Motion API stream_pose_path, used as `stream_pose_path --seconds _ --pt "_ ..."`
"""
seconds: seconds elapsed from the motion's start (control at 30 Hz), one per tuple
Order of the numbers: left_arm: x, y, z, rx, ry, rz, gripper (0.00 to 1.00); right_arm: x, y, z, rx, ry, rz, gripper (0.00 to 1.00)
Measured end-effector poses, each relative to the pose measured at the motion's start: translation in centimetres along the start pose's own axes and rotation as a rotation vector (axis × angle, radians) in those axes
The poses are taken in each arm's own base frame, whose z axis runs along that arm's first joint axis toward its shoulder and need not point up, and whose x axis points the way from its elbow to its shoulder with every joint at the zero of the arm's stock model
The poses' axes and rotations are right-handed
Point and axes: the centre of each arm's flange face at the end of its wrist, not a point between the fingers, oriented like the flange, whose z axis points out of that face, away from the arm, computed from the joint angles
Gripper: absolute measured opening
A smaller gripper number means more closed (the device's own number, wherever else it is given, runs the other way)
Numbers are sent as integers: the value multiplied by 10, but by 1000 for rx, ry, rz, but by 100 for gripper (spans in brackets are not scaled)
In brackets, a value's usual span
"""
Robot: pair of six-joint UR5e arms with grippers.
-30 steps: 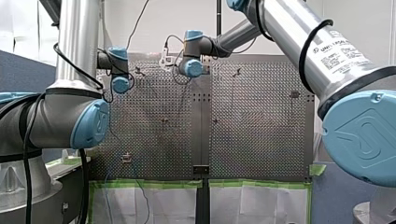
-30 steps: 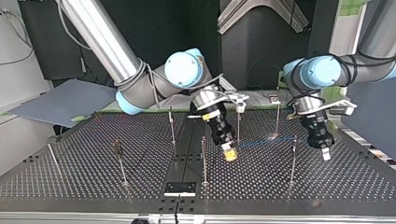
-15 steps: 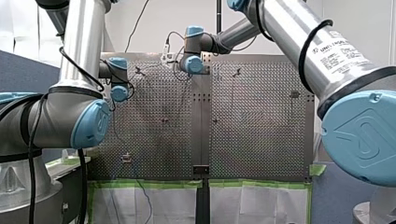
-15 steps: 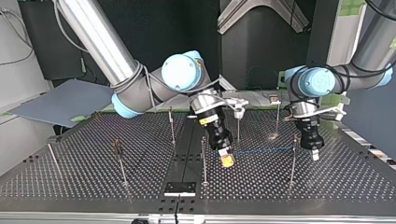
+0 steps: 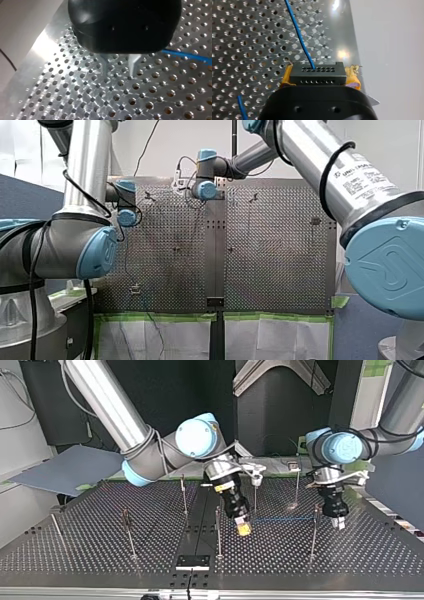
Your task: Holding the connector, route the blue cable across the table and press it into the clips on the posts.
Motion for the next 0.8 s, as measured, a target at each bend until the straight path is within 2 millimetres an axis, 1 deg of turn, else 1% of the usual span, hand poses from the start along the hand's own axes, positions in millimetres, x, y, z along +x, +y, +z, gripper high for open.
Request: stream_pose_path --seconds 0.13,0.23,0.43,0.63,0.8 --pt "-11 -4 -4 0 8 -7 100 -14 1 0 -5 -23 -3 0" --pt "-14 -5 -7 -4 26 3 100 -24 3 1 -11 -36 -3 0" --pt "-15 -9 -17 -8 71 19 100 -30 7 2 -18 -44 -3 0" --pt "-20 -14 -37 12 124 14 100 -43 10 2 -20 -62 -3 0" --pt "-24 -16 -57 19 167 9 100 -45 10 2 -21 -66 -4 0"
